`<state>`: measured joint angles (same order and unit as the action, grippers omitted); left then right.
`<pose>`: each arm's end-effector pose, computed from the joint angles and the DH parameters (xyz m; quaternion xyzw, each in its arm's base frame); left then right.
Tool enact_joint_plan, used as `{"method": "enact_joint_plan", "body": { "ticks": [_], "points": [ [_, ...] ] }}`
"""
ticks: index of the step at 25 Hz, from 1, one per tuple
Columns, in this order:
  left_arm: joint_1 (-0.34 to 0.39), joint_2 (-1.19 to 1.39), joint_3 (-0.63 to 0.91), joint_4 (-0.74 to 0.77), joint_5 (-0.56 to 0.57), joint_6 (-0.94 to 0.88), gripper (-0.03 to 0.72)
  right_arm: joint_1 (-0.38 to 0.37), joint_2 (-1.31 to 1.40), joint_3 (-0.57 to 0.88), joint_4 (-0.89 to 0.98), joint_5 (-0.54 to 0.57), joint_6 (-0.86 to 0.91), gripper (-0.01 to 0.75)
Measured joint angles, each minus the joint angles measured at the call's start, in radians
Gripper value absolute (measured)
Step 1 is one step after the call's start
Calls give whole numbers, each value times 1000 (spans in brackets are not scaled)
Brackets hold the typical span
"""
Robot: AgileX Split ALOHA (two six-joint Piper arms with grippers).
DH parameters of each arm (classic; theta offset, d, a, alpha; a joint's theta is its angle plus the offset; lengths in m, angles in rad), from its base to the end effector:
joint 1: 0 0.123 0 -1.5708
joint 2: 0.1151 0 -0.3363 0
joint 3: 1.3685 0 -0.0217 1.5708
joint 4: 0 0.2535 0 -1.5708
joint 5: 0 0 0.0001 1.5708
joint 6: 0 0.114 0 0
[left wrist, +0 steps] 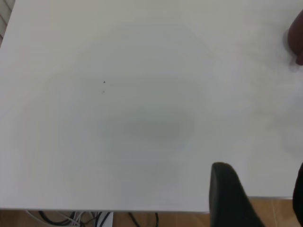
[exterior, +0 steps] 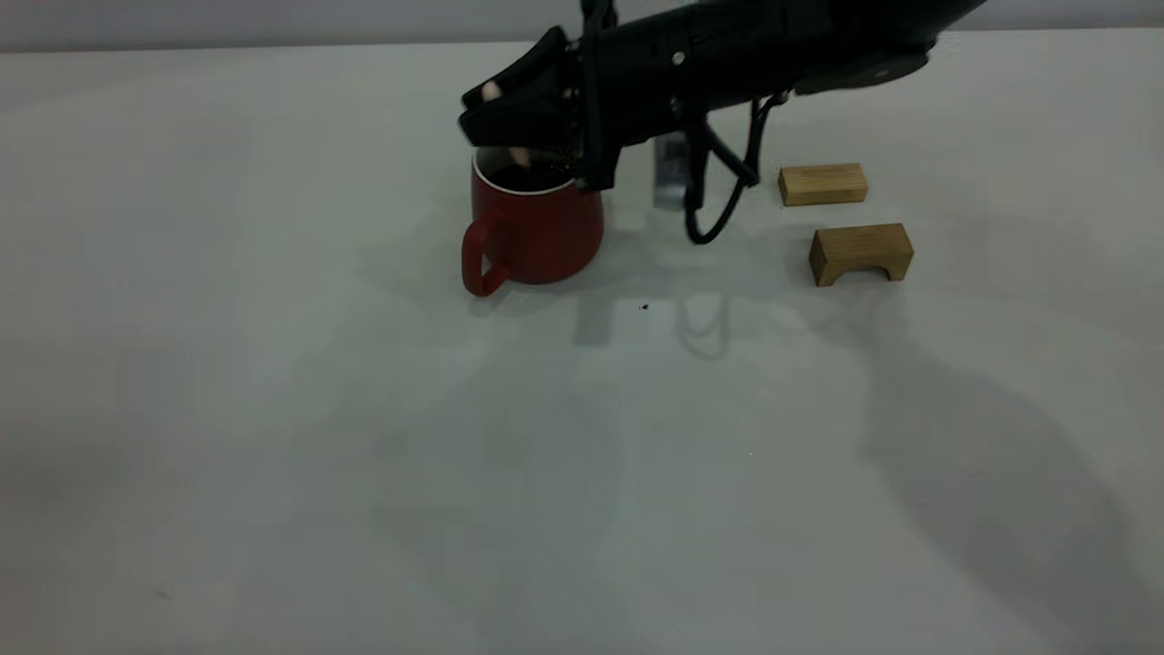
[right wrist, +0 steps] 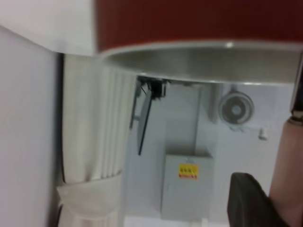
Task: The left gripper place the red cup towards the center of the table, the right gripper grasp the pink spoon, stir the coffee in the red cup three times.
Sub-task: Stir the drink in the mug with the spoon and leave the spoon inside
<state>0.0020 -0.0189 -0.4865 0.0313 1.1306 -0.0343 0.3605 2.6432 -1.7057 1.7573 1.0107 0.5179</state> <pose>-0.0388 0.0032 0.2564 -0.0170 0.8693 0.0076 0.4939 0.4800 0.2824 0.0390 -0.5471 -0.5903 -0.4914 0.3328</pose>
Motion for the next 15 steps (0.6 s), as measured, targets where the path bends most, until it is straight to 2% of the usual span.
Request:
{"method": "enact_joint_plan", "body": {
  "ticks": [6,15],
  "points": [
    [0,0,0,0,0,0,407,-1,46,-107,0,29,0,130],
    [0,0,0,0,0,0,407,-65,30,-83,-18,19,-82,130]
  ]
}}
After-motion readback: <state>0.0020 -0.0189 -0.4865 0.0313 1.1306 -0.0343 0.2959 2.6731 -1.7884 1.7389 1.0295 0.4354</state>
